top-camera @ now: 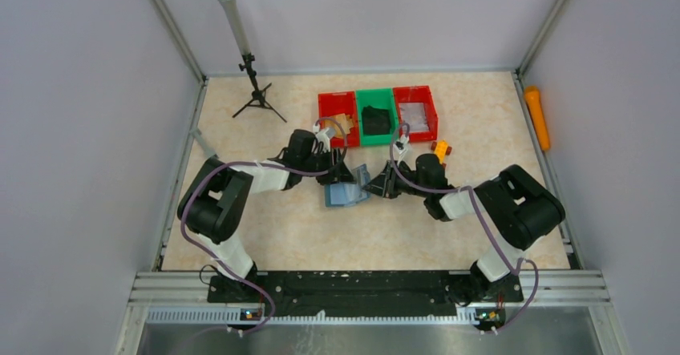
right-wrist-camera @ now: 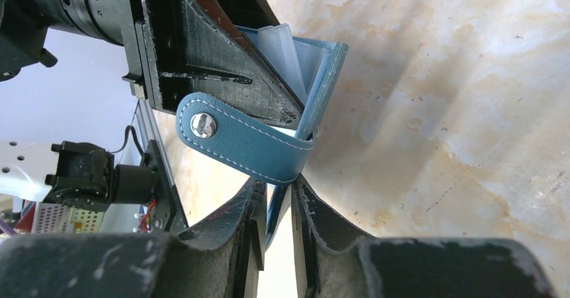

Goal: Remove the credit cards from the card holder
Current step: Remove the credit card from the card holder.

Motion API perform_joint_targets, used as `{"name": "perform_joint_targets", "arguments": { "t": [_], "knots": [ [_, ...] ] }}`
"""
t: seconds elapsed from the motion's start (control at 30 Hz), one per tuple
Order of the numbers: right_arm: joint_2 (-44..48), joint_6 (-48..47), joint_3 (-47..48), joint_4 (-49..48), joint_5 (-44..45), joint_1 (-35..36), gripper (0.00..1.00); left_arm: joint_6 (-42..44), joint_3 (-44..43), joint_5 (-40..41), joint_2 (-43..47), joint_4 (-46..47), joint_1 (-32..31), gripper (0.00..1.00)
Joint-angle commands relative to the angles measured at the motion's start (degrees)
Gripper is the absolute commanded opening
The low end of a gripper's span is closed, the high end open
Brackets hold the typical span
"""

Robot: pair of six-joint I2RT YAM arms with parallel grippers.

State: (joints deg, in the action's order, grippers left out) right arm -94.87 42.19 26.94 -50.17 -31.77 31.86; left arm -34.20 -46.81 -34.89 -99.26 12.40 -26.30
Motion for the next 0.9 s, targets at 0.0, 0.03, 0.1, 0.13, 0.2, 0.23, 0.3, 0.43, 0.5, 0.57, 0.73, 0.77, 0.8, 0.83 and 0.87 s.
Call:
{"name": "perform_joint_targets", "arguments": {
  "t": [0.0, 0.03, 0.1, 0.13, 0.2, 0.23, 0.3, 0.43, 0.5, 0.57, 0.73, 0.77, 0.8, 0.83, 0.87],
  "knots": [
    [1.6, -0.39, 1.51, -3.2, -0.94, 1.45, 0.21, 0.33, -0.61, -0.27, 0.65, 1.86, -0.02, 0.41],
    [1.64, -1.1, 2.02, -0.84, 0.54, 1.45, 0.21, 0.13, -0.25, -0.53, 0.91, 2.36, 0.13, 0.4],
    [1.83, -1.8, 2.56, 1.97, 2.13, 1.45, 0.22, -0.23, 0.36, -0.89, 1.57, 3.42, 0.4, 0.4],
    [1.94, -2.01, 2.58, 2.77, 2.8, 1.45, 0.21, -0.32, 0.62, -1.22, 1.79, 3.76, 0.5, 0.4],
    [2.21, -2.46, 2.92, 5.05, 4.48, 1.24, 0.2, -0.35, 0.89, -1.38, 2.12, 4.13, 0.71, 0.39],
    [2.23, -2.46, 3.02, 5.98, 4.93, 1.08, 0.17, -0.41, 1.01, -1.65, 2.26, 4.31, 0.8, 0.39],
    [2.26, -2.18, 2.84, 5.93, 5.05, 0.49, 0.11, -0.67, 1.4, -2.28, 2.63, 5.3, 0.93, 0.37],
    [2.53, -1.73, 2.4, 6.03, 5.41, -0.27, 0.03, -0.62, 1.77, -2.77, 3.02, 5.99, 1.07, 0.32],
    [3.01, -1.46, 1.93, 5.7, 5.61, -0.74, 0.0, -0.65, 2.11, -2.72, 3.4, 6.15, 1.29, 0.3],
    [3.75, -1.32, 1.13, 5.32, 5.98, -1.25, 0.0, -0.97, 2.77, -1.82, 4.15, 6.16, 1.82, 0.3],
    [5.72, -1.85, 0.31, 5.89, 7.61, -1.88, 0.0, -2.44, 5.6, 1.17, 6.6, 6.87, 4.63, 0.3],
    [5.89, -1.93, 0.2, 5.97, 7.77, -1.89, 0.0, -2.45, 5.79, 1.55, 6.95, 6.68, 5.01, 0.31],
    [6.05, -1.97, 0.09, 6.03, 7.93, -1.89, 0.0, -2.37, 5.92, 1.77, 7.22, 6.51, 5.27, 0.31],
    [6.16, -1.98, -0.02, 6.03, 8.16, -1.89, 0.0, -2.18, 5.94, 1.88, 7.43, 6.34, 5.3, 0.31],
    [6.25, -1.98, -0.12, 6.04, 8.36, -1.96, 0.0, -2.05, 5.93, 2.16, 7.61, 6.09, 5.31, 0.32]
  ]
}}
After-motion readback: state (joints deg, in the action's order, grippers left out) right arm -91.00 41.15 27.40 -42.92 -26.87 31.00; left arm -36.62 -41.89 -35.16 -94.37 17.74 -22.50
